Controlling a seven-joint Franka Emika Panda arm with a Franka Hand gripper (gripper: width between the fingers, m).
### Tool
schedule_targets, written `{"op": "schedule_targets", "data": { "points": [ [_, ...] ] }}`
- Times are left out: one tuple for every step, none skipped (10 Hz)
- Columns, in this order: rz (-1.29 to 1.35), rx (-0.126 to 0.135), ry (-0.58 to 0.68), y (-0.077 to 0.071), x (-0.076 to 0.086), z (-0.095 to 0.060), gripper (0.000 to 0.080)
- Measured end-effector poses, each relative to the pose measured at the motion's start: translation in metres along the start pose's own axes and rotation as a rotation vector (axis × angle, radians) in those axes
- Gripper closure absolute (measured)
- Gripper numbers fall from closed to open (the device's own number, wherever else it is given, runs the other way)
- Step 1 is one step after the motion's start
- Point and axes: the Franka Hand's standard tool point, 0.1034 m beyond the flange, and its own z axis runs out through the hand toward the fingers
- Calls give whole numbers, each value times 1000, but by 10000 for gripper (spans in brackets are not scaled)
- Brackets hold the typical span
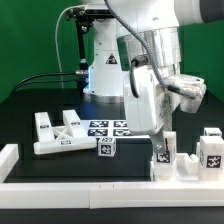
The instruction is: Assemble chair
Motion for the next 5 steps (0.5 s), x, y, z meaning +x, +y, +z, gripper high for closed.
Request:
{"op": "schedule_targets", "data": {
  "points": [
    [-142, -41, -3, 2, -7, -2, 461],
    [-286, -46, -18, -4, -11, -7, 292],
    [-495, -38, -25, -9, -10, -10, 292],
    [-652, -48, -36, -8, -7, -10, 173],
    [-652, -47, -36, -8, -8, -10, 156]
  ]
}}
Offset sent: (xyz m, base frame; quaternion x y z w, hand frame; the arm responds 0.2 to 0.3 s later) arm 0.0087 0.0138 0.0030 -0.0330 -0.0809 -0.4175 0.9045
